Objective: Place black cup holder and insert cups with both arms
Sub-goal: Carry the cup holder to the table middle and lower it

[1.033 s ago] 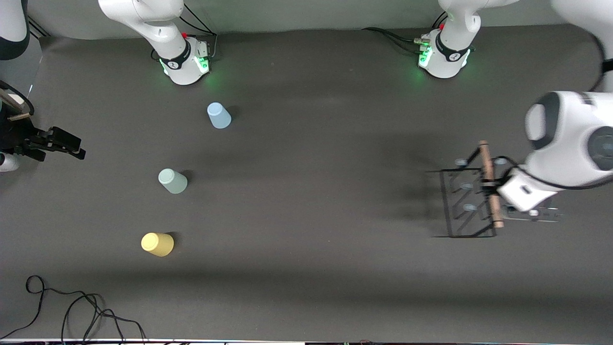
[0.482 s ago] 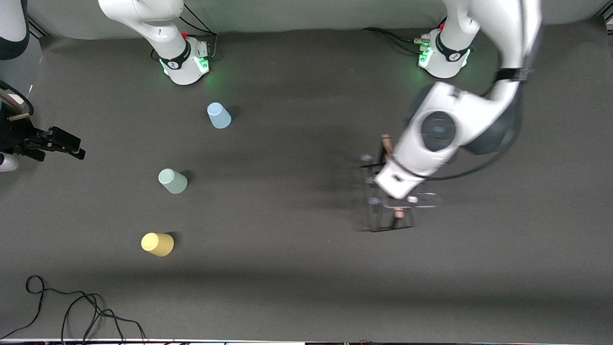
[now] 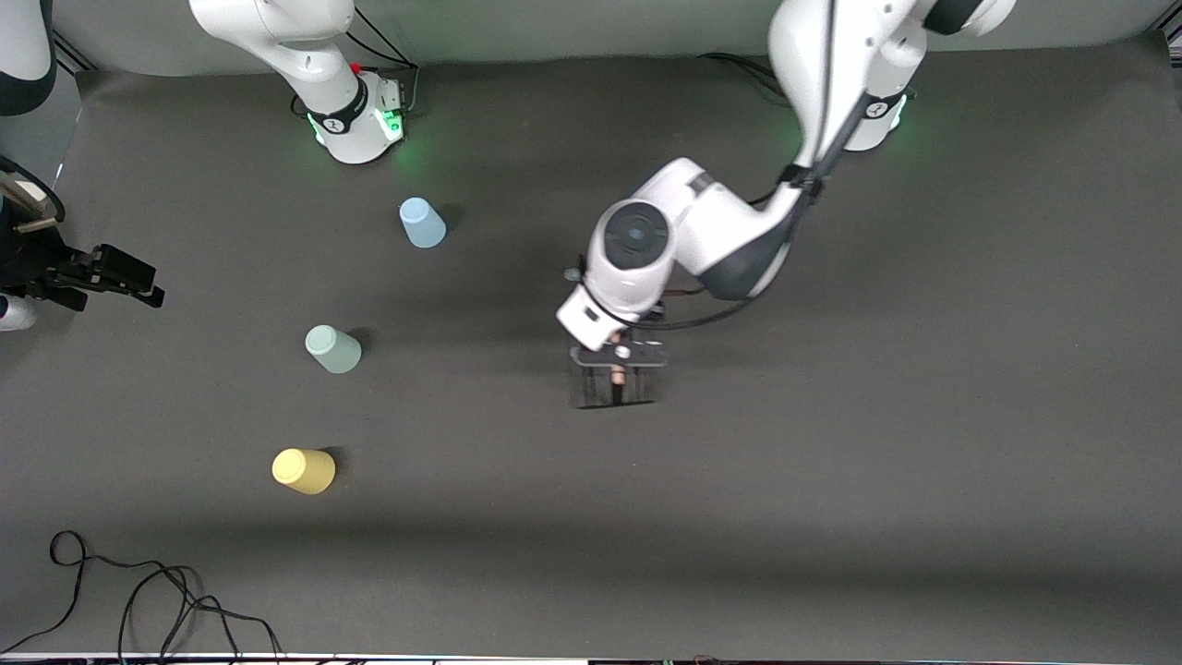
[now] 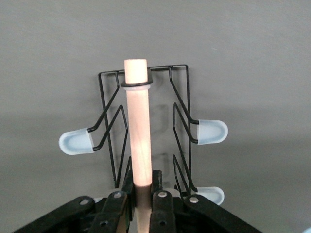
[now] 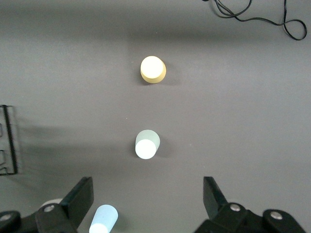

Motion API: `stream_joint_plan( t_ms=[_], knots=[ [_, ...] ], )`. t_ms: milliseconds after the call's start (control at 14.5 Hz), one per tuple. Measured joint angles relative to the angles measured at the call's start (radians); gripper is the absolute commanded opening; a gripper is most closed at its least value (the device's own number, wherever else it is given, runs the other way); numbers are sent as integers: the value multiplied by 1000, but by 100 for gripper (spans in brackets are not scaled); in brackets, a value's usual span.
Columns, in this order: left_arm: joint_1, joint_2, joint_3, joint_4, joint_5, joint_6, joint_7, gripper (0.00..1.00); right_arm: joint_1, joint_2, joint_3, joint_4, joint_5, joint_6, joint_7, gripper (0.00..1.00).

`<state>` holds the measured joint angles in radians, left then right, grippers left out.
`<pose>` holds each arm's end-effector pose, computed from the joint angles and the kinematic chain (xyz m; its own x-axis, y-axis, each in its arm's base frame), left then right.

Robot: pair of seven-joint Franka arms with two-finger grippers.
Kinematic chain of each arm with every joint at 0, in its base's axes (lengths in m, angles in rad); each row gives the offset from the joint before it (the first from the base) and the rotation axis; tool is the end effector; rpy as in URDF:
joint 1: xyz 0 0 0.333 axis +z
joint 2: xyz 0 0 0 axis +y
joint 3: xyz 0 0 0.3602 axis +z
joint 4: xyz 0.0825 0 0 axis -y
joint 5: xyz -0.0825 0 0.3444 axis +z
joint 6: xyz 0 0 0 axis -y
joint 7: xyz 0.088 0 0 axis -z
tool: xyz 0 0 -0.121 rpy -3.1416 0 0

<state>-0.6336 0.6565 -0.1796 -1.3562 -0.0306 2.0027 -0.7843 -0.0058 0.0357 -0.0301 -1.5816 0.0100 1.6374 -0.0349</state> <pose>0.5144 -0.5013 0.3790 0.9950 0.0158 -0.0991 0.0252 -0.9952 0.0940 0.5333 -0.0177 0.6372 0.9998 -0.0016 0.0204 -0.0015 -1.0000 -0.0082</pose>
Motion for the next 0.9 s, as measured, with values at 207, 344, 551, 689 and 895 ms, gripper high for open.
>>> stream_joint_plan(
  t_ms=[207, 344, 551, 689, 895],
  knots=[
    [-57, 51, 1, 74, 0, 0, -34, 0, 0, 4, 1, 0, 0, 0, 0, 100],
    [-78, 68, 1, 93, 0, 4, -38, 0, 0, 5, 2, 0, 0, -1, 0, 100],
    [-90, 77, 1, 104, 0, 9, -38, 64, 0, 6, 2, -1, 0, -4, 0, 100],
    [-90, 80, 3, 108, 0, 9, -38, 100, 0, 7, 2, -3, 0, -7, 0, 100],
    [-90, 80, 5, 113, 0, 9, -38, 100, 0, 7, 2, -11, 0, -9, 0, 100]
  ],
)
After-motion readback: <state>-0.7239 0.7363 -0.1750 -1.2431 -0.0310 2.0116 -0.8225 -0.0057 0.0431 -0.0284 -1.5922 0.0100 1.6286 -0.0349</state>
